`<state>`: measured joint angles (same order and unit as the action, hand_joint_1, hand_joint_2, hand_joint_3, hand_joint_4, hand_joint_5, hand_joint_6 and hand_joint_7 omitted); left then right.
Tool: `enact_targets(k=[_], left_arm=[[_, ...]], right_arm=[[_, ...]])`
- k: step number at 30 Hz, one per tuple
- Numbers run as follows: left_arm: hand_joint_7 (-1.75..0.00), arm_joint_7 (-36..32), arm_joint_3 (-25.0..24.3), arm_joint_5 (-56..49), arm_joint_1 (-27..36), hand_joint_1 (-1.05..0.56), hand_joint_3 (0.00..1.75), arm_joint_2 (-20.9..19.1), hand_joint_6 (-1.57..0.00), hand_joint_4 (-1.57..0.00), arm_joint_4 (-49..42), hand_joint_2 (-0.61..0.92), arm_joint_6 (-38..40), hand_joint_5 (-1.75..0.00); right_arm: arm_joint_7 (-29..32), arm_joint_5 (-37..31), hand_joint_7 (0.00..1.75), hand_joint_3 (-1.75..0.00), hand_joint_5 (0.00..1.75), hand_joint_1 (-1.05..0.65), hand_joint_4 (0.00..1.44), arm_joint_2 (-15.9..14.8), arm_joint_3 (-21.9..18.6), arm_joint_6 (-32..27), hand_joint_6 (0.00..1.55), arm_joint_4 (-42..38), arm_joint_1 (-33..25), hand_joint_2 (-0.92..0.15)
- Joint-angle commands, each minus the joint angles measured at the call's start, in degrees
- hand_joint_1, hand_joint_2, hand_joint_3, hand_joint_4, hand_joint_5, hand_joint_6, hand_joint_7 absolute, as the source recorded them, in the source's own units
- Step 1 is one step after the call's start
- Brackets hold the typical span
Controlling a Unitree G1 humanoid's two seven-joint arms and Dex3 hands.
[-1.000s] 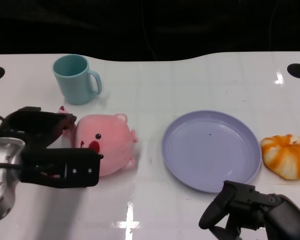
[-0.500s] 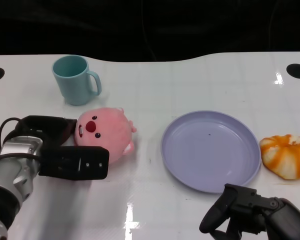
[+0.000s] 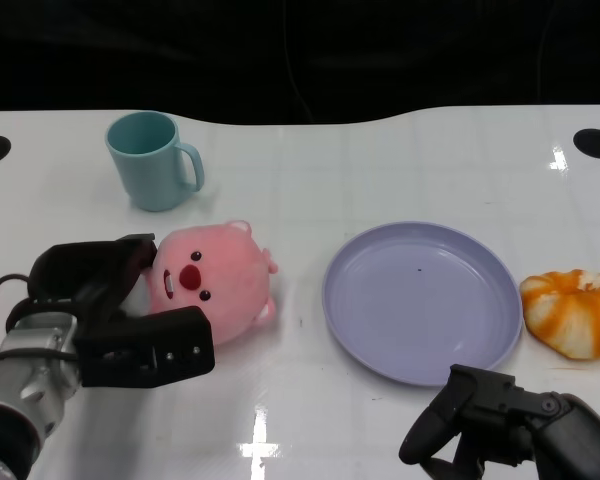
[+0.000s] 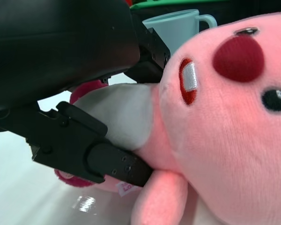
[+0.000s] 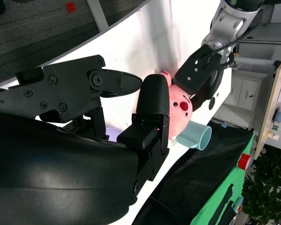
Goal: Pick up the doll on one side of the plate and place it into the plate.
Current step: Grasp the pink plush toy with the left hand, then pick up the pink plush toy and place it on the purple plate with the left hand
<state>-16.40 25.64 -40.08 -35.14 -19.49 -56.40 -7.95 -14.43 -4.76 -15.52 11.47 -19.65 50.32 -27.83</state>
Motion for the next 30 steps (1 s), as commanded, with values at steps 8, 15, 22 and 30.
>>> enact_targets(k=[8,15,22,30], left_arm=[[-1.75,3.11,-10.55,13.45,8.94,-0.15,1.28,0.54,-0.77,-0.98,15.45,0.47,-3.16,-1.75],[-1.75,10.61,-13.67,17.58,12.99,-0.11,1.46,1.38,-0.78,-0.98,31.28,0.32,2.99,-1.75],[-1.75,16.73,-11.70,16.50,10.79,-0.14,1.42,4.57,-0.79,-0.97,40.47,0.34,10.87,-1.75],[-1.65,19.14,-6.62,11.97,4.01,-0.17,1.16,10.57,-0.78,-0.95,42.03,0.45,18.11,-1.75]], right_arm=[[-0.22,0.24,1.30,-0.35,1.59,-0.25,0.65,-0.56,-0.21,0.20,0.59,-0.79,0.47,-0.92],[-0.23,0.06,1.30,-0.36,1.60,-0.25,0.66,-0.75,-0.19,0.45,0.59,-1.02,0.55,-0.92],[-0.29,0.06,1.30,-0.36,1.59,-0.25,0.66,-0.81,-0.09,0.22,0.59,-1.03,0.66,-0.92],[-0.10,-0.47,1.30,-0.36,1.59,-0.25,0.66,-0.78,0.67,0.21,0.59,-0.71,0.51,-0.92]])
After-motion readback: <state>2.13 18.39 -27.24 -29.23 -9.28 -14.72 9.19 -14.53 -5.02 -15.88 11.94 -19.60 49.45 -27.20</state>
